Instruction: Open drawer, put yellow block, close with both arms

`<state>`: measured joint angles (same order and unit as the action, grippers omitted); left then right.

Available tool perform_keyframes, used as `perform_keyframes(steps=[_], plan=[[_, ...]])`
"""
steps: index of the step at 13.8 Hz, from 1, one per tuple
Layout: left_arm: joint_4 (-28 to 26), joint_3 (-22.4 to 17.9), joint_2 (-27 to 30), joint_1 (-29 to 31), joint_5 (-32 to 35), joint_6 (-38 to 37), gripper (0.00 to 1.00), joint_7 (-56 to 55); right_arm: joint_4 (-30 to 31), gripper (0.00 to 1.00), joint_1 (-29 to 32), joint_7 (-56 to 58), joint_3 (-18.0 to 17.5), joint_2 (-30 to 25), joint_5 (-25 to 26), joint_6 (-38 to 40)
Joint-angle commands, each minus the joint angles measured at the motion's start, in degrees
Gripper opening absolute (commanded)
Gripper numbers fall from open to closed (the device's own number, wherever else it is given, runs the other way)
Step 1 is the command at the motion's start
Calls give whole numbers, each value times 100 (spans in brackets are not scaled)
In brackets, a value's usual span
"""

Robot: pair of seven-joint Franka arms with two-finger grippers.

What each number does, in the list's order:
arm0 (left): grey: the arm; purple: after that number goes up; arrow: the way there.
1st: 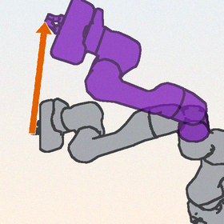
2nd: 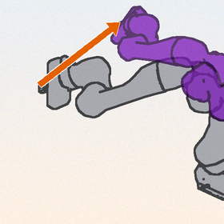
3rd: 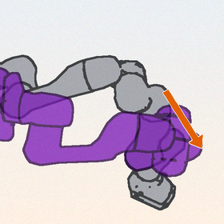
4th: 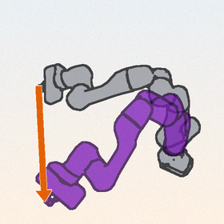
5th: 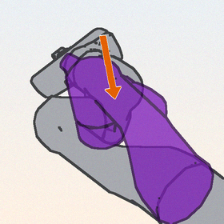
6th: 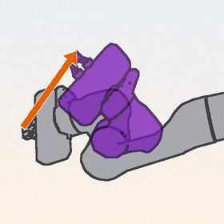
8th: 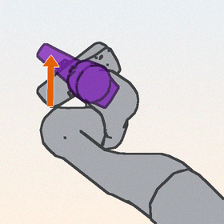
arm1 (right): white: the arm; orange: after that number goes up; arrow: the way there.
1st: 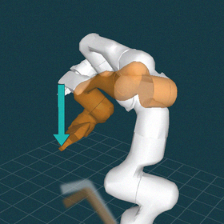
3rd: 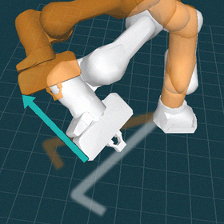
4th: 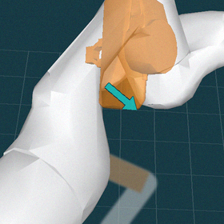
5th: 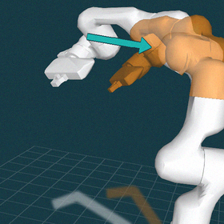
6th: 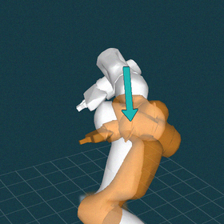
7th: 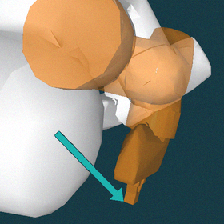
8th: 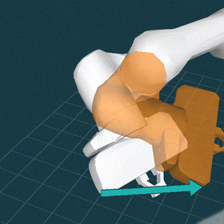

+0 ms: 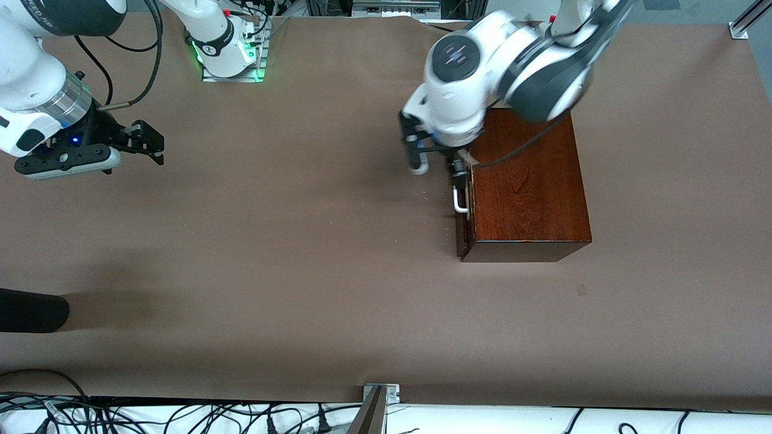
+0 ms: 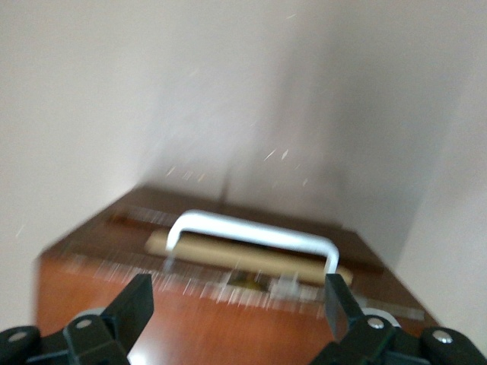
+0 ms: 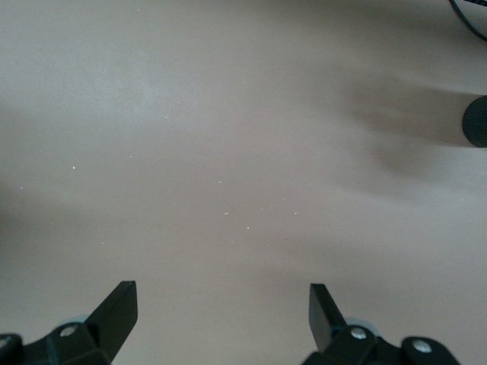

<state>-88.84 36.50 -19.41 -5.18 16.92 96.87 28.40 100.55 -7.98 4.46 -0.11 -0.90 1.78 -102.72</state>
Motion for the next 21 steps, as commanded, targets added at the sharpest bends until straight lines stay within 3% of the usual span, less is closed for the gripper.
perform_keyframes(steps=[1, 3, 5, 6, 9, 11, 12, 15, 21], plan=[[583, -11, 245, 543, -75, -816, 100, -281, -132, 100, -19, -94, -7, 55, -38, 59], [1103, -73, 201, 955, -83, -1292, 100, -239, -132, 100, -28, -94, -7, 55, -38, 50], [1193, -64, 174, 1613, -267, -1407, 100, -212, -132, 100, -28, -94, -7, 55, -38, 50], [1167, -290, 261, 1660, -451, -1417, 100, -308, -132, 100, -28, -94, -7, 55, -38, 42], [922, -2115, 805, 1073, -1320, -1390, 100, -614, -132, 100, -28, -94, -7, 55, -38, 42], [632, -2899, 1139, 695, -1428, -1373, 100, -1141, -141, 100, -36, -94, -7, 55, -38, 42], [405, -3086, 1315, 572, -1393, -1260, 100, -1413, -141, 100, -37, -94, -7, 55, -38, 42], [-816, -3474, 2080, 395, -1638, 13, 100, -2906, -141, 100, -63, -85, -7, 55, -38, 42], [-907, -3501, 2143, 342, -1604, -63, 100, -2322, -141, 100, -63, -94, -7, 55, -38, 42]])
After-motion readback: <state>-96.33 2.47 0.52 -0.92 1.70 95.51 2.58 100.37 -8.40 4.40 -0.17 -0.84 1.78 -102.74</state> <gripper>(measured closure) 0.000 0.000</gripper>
